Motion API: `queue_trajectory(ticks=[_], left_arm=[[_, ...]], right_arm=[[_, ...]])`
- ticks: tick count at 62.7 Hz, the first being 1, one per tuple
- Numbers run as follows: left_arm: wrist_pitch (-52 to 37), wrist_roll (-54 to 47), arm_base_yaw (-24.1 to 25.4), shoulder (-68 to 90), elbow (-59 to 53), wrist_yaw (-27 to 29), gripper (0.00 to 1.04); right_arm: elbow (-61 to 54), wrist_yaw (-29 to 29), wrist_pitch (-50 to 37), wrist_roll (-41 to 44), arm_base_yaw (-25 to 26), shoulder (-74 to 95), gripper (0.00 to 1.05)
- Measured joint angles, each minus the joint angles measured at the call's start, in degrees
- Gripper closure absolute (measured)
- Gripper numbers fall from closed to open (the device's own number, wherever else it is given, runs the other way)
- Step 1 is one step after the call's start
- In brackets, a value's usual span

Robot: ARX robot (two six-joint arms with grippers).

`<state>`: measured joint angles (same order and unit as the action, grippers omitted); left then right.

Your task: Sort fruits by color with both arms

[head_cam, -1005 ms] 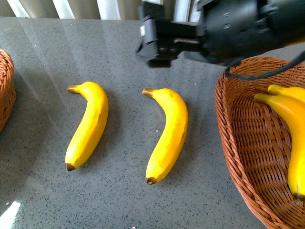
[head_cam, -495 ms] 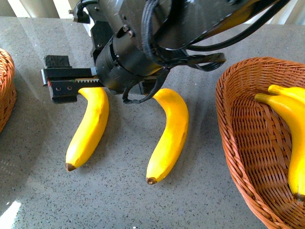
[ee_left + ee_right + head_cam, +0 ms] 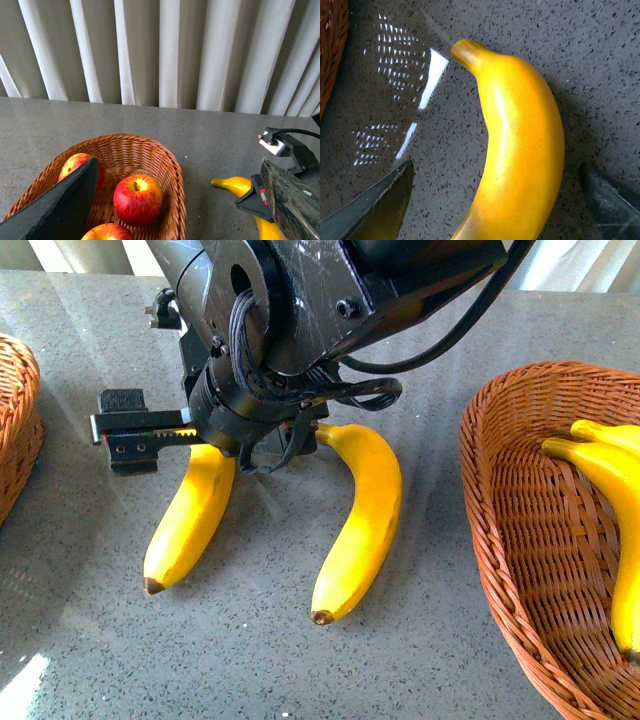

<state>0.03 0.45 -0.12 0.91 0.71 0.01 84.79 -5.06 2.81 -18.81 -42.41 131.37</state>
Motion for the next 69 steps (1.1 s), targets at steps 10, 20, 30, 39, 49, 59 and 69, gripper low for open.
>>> queue_trajectory(ticks=[10,20,30,39,49,59,69], left_arm=[[0.0,0.0,0.0,0.0,0.0,0.0,0.09],[0.0,0.0,0.0,0.0,0.0,0.0,0.09],[0.0,0.0,0.0,0.0,0.0,0.0,0.09],[0.0,0.0,0.0,0.0,0.0,0.0,0.09],[0.0,0.0,0.0,0.0,0.0,0.0,0.09],[0.0,0.0,0.0,0.0,0.0,0.0,0.09],[0.0,0.0,0.0,0.0,0.0,0.0,0.09]], right_arm=[[1.5,0.8,1.1,0.0,0.0,1.0,0.09],[2.0,1.2,2.1,0.0,0.0,2.0,0.09],[2.1,1.0,2.3,-1.1,0.1,2.1,0.25],[1.3,0.3,1.9,-2.3,0.4,2.2,0.56],[-0.3,-1.4,0.2,-3.3,1.0,1.4,0.70],[-3.6,-2.6,-1.3,-4.0,2.2,-0.8,0.71],[-8.0,-6.0,-3.9,-4.2,5.2,-6.3,0.71]])
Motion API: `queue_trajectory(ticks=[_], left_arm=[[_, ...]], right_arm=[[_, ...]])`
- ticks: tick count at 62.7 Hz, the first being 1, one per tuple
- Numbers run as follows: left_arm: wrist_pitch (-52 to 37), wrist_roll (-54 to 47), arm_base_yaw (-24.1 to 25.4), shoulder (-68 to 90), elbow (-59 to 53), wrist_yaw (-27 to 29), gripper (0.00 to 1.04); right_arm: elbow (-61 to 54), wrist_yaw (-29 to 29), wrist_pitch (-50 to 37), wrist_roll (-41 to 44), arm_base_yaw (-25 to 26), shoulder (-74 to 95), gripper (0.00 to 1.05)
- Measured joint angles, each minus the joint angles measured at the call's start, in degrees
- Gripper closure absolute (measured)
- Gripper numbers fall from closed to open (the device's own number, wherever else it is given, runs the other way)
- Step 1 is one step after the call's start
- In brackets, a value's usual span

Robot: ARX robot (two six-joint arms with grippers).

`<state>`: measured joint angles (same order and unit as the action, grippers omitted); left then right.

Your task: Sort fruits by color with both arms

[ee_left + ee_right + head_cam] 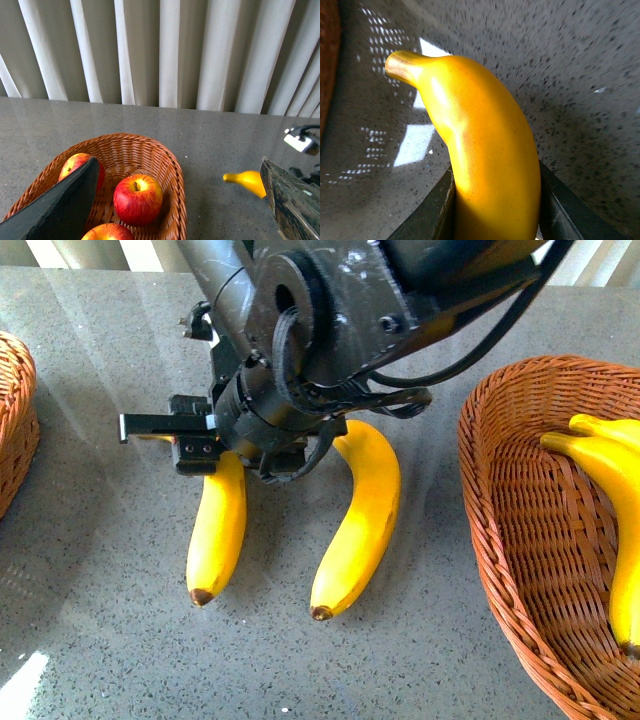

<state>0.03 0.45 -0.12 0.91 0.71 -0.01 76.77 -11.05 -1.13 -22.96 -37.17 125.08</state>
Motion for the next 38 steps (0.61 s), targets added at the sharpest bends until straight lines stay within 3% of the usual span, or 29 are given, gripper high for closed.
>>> queue_trajectory(ticks=[11,19,29,38], left_arm=[[0.0,0.0,0.0,0.0,0.0,0.0,0.09],[0.0,0.0,0.0,0.0,0.0,0.0,0.09],[0.0,0.0,0.0,0.0,0.0,0.0,0.09],[0.0,0.0,0.0,0.0,0.0,0.0,0.09]], right_arm=[[-4.8,-3.3,-2.6,0.1,6.1,-9.9,0.71],[-13.9,-6.5,-6.0,1.1,15.0,-21.6,0.71],[-24.0,-9.3,-6.8,3.2,22.3,-31.3,0.71],[-30.6,-9.2,-7.2,7.0,27.9,-35.3,0.71]])
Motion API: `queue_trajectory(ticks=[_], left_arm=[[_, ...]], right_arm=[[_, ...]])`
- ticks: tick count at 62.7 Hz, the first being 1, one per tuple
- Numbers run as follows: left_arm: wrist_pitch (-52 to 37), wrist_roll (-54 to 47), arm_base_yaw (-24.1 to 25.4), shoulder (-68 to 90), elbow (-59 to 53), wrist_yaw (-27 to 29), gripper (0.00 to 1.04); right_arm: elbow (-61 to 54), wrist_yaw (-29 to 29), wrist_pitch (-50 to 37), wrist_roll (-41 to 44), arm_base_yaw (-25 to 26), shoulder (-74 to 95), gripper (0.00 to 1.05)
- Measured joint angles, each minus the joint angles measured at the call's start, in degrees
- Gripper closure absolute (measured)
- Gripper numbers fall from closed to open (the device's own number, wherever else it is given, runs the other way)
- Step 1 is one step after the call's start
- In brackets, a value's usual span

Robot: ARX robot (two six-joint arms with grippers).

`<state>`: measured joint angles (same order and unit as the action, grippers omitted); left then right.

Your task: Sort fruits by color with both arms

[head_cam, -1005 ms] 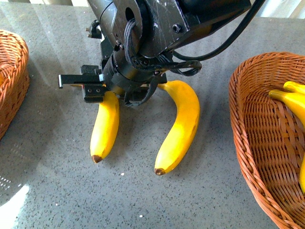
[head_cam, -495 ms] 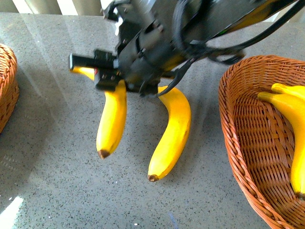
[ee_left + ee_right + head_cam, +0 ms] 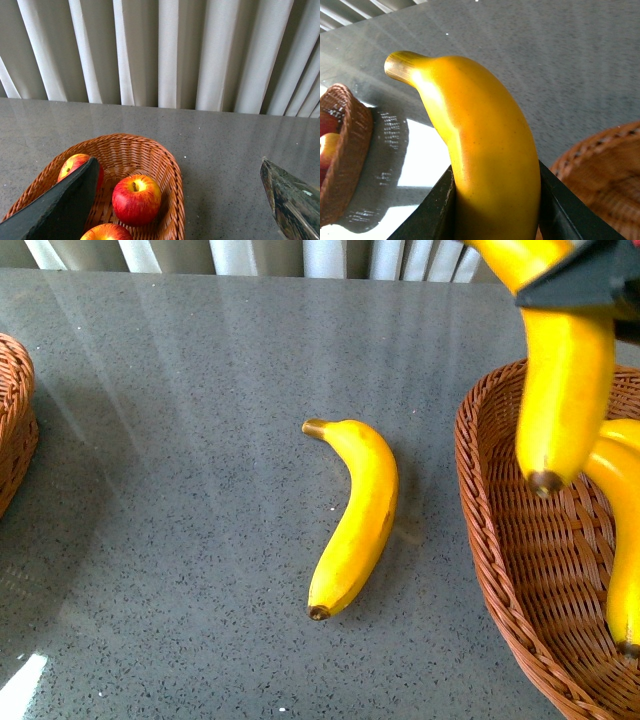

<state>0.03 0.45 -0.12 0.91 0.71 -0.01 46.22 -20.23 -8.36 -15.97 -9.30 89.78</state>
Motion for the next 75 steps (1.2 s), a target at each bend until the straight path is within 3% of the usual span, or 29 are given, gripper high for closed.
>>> queue_trajectory(ticks=[13,24,41,48,67,75], left_arm=[[0.0,0.0,0.0,0.0,0.0,0.0,0.09],[0.0,0.0,0.0,0.0,0.0,0.0,0.09],[0.0,0.0,0.0,0.0,0.0,0.0,0.09],[0.0,0.0,0.0,0.0,0.0,0.0,0.09],[0.0,0.0,0.0,0.0,0.0,0.0,0.09],[0.0,0.0,0.0,0.0,0.0,0.0,0.09]], right_arm=[[-4.4,5.7,2.4,4.3,6.7,3.0,0.72],[-5.1,6.6,2.8,5.6,7.7,5.4,0.71],[-5.6,9.6,3.7,6.4,5.4,3.6,0.27],[-6.3,8.8,6.1,4.7,0.1,-2.1,0.08],[-4.7,8.2,8.7,-7.1,-20.3,-5.5,0.09],[-1.9,10.3,9.3,-12.2,-24.7,-1.2,0.09]])
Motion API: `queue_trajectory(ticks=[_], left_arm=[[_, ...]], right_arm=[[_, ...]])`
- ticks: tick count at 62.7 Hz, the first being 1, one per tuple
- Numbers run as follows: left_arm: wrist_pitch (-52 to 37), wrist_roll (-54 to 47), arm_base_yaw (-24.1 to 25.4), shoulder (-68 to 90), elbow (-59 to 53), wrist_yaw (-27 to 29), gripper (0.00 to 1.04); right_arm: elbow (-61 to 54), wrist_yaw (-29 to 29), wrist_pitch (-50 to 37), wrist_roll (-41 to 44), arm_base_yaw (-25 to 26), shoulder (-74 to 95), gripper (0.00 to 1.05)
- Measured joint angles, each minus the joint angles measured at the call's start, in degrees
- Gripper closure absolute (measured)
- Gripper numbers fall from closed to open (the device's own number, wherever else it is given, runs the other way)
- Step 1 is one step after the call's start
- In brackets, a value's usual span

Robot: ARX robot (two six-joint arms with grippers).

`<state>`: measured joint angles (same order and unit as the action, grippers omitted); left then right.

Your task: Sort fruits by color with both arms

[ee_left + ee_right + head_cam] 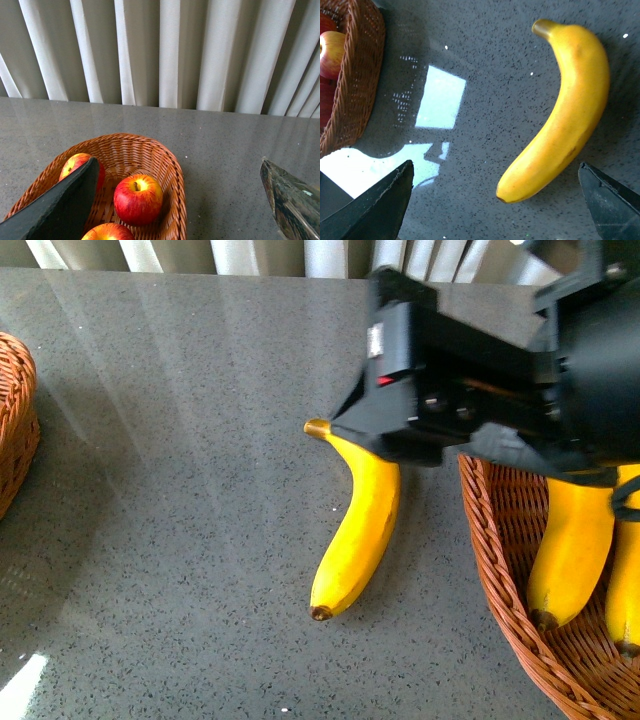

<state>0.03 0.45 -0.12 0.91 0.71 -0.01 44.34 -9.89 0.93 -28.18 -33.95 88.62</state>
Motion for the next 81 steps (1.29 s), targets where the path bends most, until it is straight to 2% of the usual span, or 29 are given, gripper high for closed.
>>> queue_trajectory(ticks=[11,33,47,62,81], left_arm=[[0.0,0.0,0.0,0.0,0.0,0.0,0.09],[0.0,0.0,0.0,0.0,0.0,0.0,0.09],[0.0,0.0,0.0,0.0,0.0,0.0,0.09],[0.0,0.0,0.0,0.0,0.0,0.0,0.09],[0.0,0.0,0.0,0.0,0.0,0.0,0.09]], right_arm=[[4.7,2.4,2.9,-6.4,-2.9,7.5,0.09],[14.4,4.3,7.6,-15.0,-4.7,16.4,0.09],[13.3,8.9,7.4,-21.2,-6.1,16.7,0.09],[8.3,7.1,5.4,-25.9,-6.0,15.3,0.09],[7.9,6.5,5.7,-27.5,-5.8,14.9,0.09]])
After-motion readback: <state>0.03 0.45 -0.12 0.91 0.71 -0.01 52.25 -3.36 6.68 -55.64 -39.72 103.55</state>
